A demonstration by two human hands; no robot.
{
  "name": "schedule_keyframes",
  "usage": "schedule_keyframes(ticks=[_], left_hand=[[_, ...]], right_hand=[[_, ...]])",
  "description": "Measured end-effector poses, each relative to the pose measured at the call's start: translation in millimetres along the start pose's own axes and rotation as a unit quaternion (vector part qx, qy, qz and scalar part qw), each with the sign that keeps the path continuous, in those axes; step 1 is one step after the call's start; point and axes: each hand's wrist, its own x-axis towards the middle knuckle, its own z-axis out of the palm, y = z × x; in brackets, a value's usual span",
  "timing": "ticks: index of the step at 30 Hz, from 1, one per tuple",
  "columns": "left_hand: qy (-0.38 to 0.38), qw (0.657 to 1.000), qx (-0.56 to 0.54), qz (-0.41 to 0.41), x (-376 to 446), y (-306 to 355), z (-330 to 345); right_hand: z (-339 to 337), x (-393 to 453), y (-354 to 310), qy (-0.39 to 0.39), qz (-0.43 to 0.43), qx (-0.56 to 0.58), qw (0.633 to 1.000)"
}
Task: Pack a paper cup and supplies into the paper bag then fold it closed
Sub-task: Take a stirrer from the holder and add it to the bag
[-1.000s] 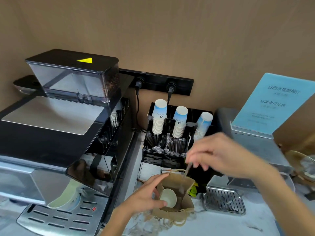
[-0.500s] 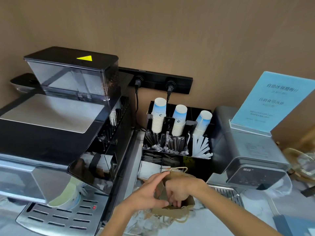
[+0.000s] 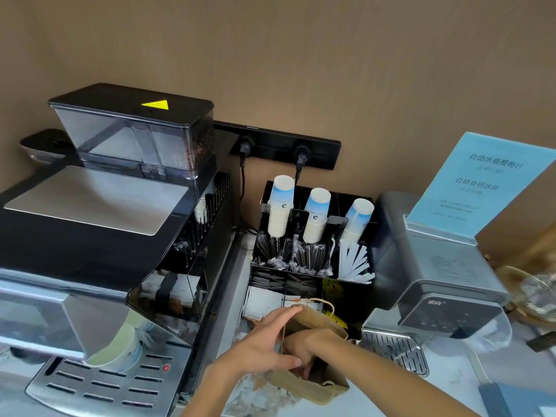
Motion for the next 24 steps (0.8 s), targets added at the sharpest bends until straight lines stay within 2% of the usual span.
schedule_keyframes(ticks=[2, 3, 4, 5, 6, 7, 8, 9, 11, 12, 13, 14, 16, 20, 24], left_hand=[[-0.002, 1.0, 0.003, 0.002, 1.5, 0.7, 1.3], [-0.003, 1.0, 0.003, 0.002, 2.0, 1.0, 1.6], [-0.004, 1.0, 0.002, 0.0, 2.2, 1.1, 1.4], [-0.005, 1.0, 0.001, 0.0, 2.3, 1.2, 0.8], [-0.006, 1.0, 0.002, 0.001, 2.3, 0.8, 0.4], [-0.007, 1.0, 0.003, 0.001, 2.1, 0.6, -0.1], [-0.008, 1.0, 0.003, 0.0, 1.7, 0.5, -0.4], [-0.01, 1.0, 0.004, -0.001, 1.1, 0.7, -0.5], [-0.014, 1.0, 0.004, -0.001, 0.1, 1.9, -0.2], [-0.016, 1.0, 0.004, 0.0, -0.4, 2.7, -0.2], [-0.018, 1.0, 0.004, 0.001, -0.6, 3.2, -0.3], [-0.02, 1.0, 0.005, 0.002, -0.6, 3.7, -0.6], [-0.025, 1.0, 0.008, 0.0, -0.1, 4.3, -0.8], [-0.035, 0.999, 0.014, -0.001, 1.6, 5.9, 1.3], [-0.043, 0.999, 0.028, 0.001, 3.9, 6.5, 2.3]], right_hand=[[2.6, 4.5, -9.6, -0.013, 0.052, -0.002, 0.999], [1.9, 8.5, -11.1, 0.002, 0.085, -0.095, 0.992], [-3.1, 8.9, -16.8, -0.08, 0.104, -0.207, 0.969], [-4.2, 13.0, -28.1, -0.179, 0.161, -0.233, 0.942], [10.3, 28.8, -52.0, -0.238, 0.238, -0.235, 0.912], [23.4, 43.5, -81.8, -0.249, 0.295, -0.25, 0.888], [27.2, 49.3, -92.2, -0.229, 0.324, -0.256, 0.882], [23.5, 45.9, -83.0, -0.212, 0.34, -0.215, 0.891], [18.7, 21.7, -31.9, -0.078, 0.288, -0.024, 0.954], [20.4, 19.0, -30.6, -0.022, 0.239, -0.054, 0.969], [9.5, 13.4, -28.3, -0.049, 0.155, 0.053, 0.985], [-2.7, -2.1, -21.6, -0.078, 0.104, 0.071, 0.989], [-12.4, -10.2, -11.7, -0.115, 0.052, -0.017, 0.992], [-23.0, -7.9, -7.9, -0.134, -0.005, -0.039, 0.99], [-34.3, -17.9, 11.0, -0.113, -0.002, 0.054, 0.992]])
